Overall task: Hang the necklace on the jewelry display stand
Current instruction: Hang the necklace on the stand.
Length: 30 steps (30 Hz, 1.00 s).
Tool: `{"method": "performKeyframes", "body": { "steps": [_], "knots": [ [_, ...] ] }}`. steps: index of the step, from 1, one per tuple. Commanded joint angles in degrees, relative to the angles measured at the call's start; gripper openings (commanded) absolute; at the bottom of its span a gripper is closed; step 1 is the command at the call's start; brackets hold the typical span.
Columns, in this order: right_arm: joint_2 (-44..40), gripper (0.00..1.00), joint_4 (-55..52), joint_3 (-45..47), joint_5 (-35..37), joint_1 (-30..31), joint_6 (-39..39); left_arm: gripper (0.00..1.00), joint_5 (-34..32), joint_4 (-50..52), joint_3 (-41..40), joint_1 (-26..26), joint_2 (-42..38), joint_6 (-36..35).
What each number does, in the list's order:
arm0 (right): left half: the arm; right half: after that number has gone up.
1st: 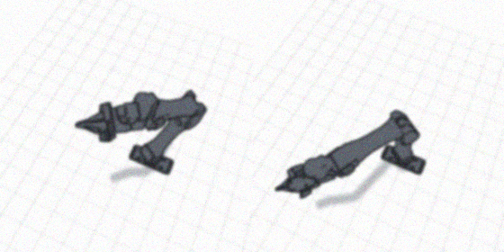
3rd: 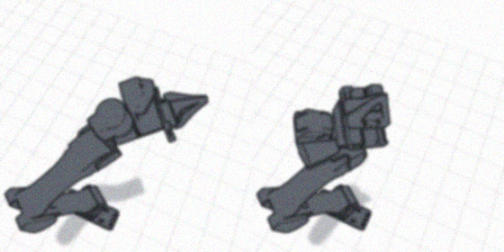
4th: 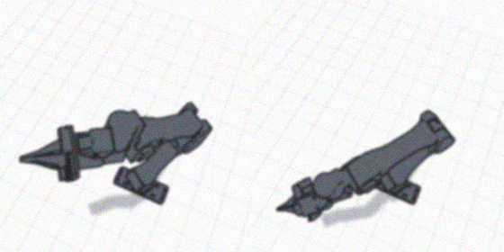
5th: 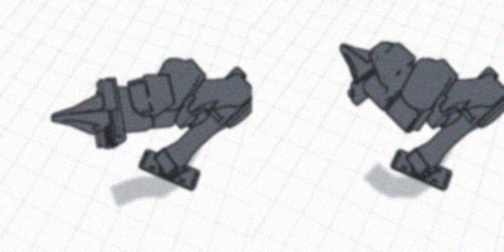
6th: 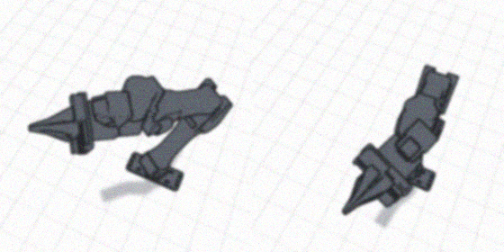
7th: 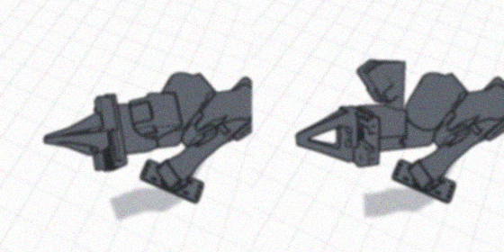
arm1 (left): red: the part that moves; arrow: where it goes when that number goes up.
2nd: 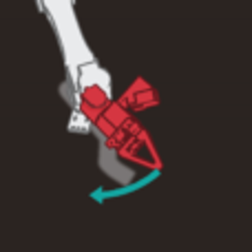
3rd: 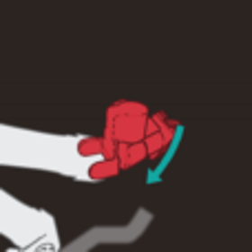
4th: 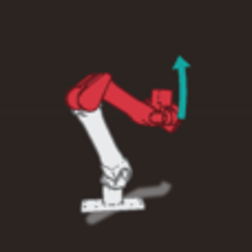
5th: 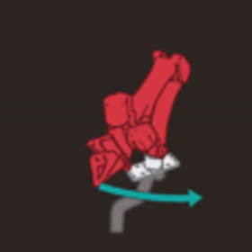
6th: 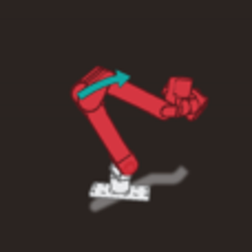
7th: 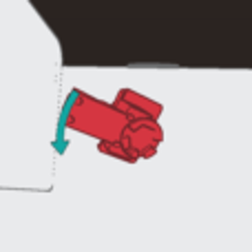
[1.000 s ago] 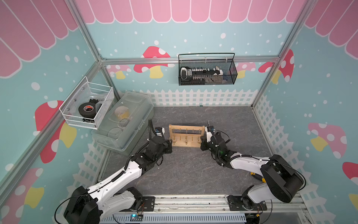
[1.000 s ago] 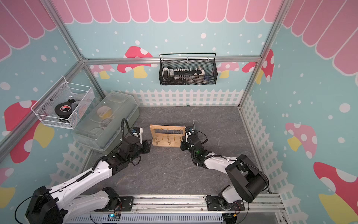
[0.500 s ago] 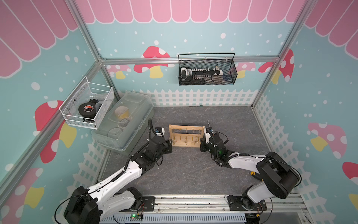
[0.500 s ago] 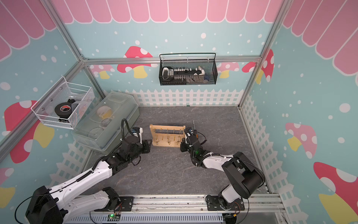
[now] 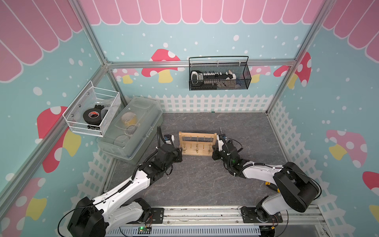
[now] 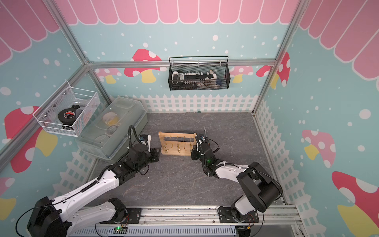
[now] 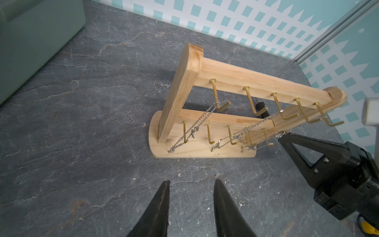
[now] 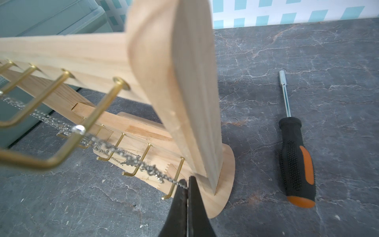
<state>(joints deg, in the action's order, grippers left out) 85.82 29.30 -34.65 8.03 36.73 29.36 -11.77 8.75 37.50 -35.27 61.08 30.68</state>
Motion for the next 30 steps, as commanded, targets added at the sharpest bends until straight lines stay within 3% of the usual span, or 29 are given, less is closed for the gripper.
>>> {"method": "performKeyframes", "body": {
  "steps": [1,24,30],
  "knots": [
    [-0.83,0.04,-0.38,-0.27,0.72,-0.10,0.00,0.36,0.04,-0.49,0.40,0.47,0.19,0.69],
    [-6.52,0.29,-4.47,2.39,0.82,-0.56,0.44,0.37,2.57,3.95,2.30,0.26,-0.82,0.93],
    [-11.39,0.49,-11.27,3.28,-0.28,-3.35,0.72,0.41,-0.16,7.79,4.22,0.26,-1.84,-0.74]
  ]
}}
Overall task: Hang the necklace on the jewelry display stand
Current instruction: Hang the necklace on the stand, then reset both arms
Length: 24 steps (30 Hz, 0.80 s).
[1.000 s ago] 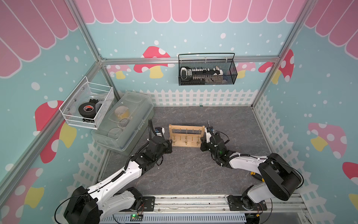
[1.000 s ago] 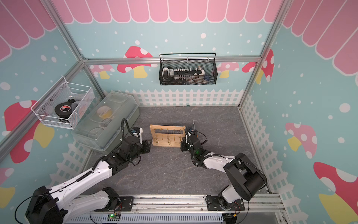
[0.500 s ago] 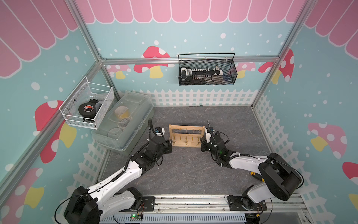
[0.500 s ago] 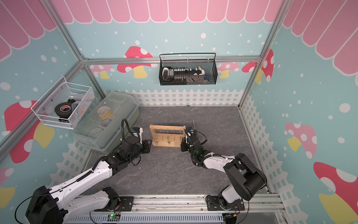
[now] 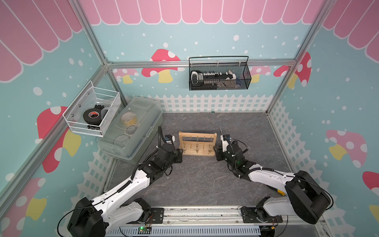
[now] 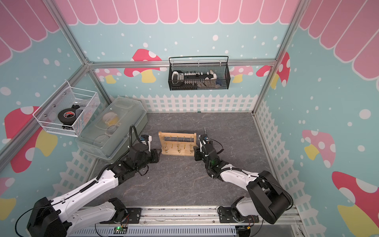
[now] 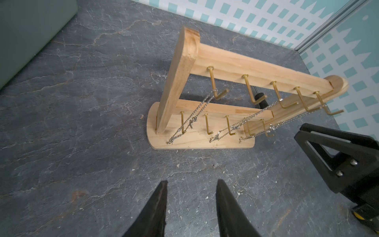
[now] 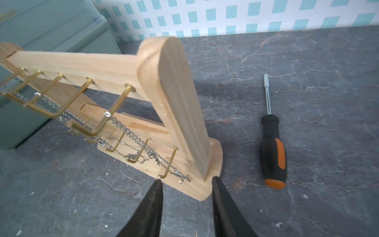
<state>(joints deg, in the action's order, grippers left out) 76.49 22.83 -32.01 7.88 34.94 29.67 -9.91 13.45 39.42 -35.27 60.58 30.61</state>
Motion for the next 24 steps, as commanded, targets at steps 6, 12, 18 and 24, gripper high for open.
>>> {"method": "performKeyframes", "body": {
  "steps": [6,12,18,24],
  "knots": [
    [-5.10,0.99,-18.23,-4.02,0.01,-6.09,-1.36,0.89,-7.27,6.03,4.66,1.06,-0.83,-0.51],
    [-9.63,0.99,-26.17,-7.30,5.21,-10.88,-4.53,0.99,-13.39,9.76,9.69,5.09,-0.21,-1.50],
    [-13.45,0.99,-22.33,-3.99,14.41,-15.63,-8.78,0.99,-19.46,7.44,10.18,15.84,0.05,-2.53],
    [-11.39,0.99,-17.54,-1.59,16.14,-21.48,-13.96,0.99,-17.40,-2.91,3.15,24.41,4.01,-10.54]
  ]
}}
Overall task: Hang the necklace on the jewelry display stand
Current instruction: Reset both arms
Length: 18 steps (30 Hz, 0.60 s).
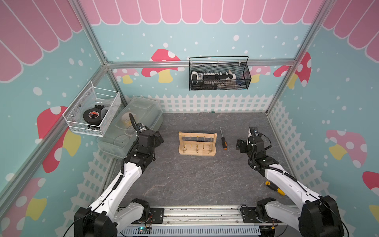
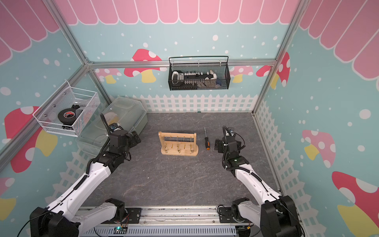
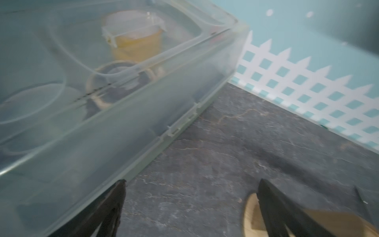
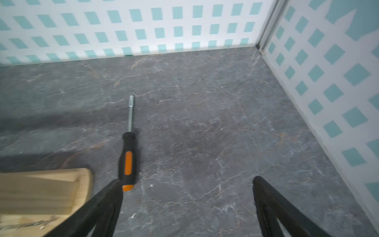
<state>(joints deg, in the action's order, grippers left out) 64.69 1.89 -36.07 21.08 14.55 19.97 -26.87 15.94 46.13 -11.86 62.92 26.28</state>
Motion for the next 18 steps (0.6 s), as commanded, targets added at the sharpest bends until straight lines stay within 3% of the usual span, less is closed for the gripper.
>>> {"method": "performKeyframes", "body": {
  "steps": [1,5,8,13,18],
  "knots": [
    [0.35,0.99,4.50,2.85,2.98,-1.69,-5.38,0.99,0.03,-6.95,-4.47,1.00,2.07,-8.61],
    [0.65,0.99,4.16,2.97,1.44,-5.94,-9.10,0.99,0.44,-10.92,-7.35,1.68,3.07,-16.89],
    [1.58,0.99,7.92,5.44,0.81,-10.08,-10.23,0.99,3.98,-14.26,-10.75,4.63,2.81,-18.19],
    [3.52,0.99,25.67,13.76,1.66,-13.57,-12.01,0.99,11.74,-25.06,-17.66,9.17,2.41,-20.60],
    [9.01,0.99,39.20,17.56,7.74,-13.67,-12.10,0.99,15.23,-35.09,-21.32,11.32,6.57,-21.32]
  ]
}}
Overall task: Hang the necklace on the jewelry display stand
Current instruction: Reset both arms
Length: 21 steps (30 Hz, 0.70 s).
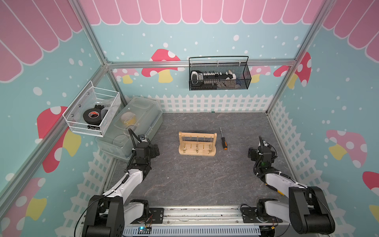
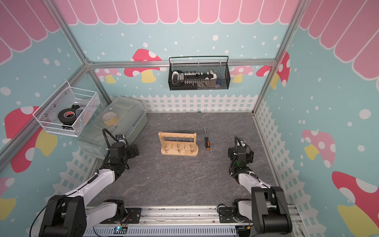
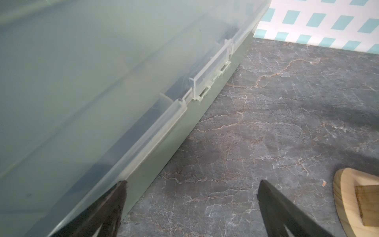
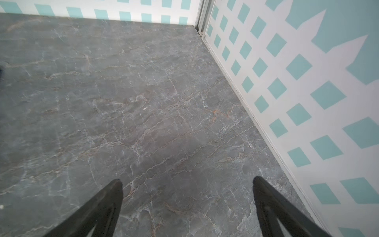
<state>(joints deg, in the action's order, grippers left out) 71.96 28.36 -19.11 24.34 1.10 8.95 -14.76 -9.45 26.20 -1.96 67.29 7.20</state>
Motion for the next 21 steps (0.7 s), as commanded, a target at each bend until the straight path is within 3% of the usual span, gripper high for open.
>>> {"method": "performKeyframes", "body": {
  "steps": [1,4,10,13,14,15,16,21],
  "knots": [
    [2.22,0.98,12.79,0.38,3.73,-0.30,-0.96,0.99,4.41,-12.76,-1.97,1.80,3.53,-1.94],
    [4.30,0.99,15.87,-0.09,-1.99,-0.49,-1.55,0.99,6.72,-18.36,-1.06,2.04,7.79,-3.00],
    [15.26,0.99,32.13,2.81,-5.90,-0.58,-3.00,0.99,8.68,-30.48,-0.73,2.59,15.29,-2.53],
    [14.53,0.99,28.13,1.61,-5.00,-0.06,-2.92,0.99,10.33,-41.95,-3.79,2.40,21.20,-3.66],
    [15.55,0.99,31.99,2.14,-4.90,0.06,-3.61,0.99,10.71,-38.52,-2.97,2.39,20.38,-3.66],
    [14.30,0.99,28.87,1.47,-4.24,0.42,-3.34,0.99,10.73,-36.83,-2.59,2.32,19.72,-3.60],
    [14.00,0.99,27.30,1.30,-4.04,0.48,-3.18,0.99,10.50,-40.53,-3.30,2.34,20.99,-3.71],
    [15.07,0.99,30.29,1.82,-3.86,0.64,-3.70,0.99,10.69,-38.22,-2.86,2.30,20.17,-3.69]
  ]
}}
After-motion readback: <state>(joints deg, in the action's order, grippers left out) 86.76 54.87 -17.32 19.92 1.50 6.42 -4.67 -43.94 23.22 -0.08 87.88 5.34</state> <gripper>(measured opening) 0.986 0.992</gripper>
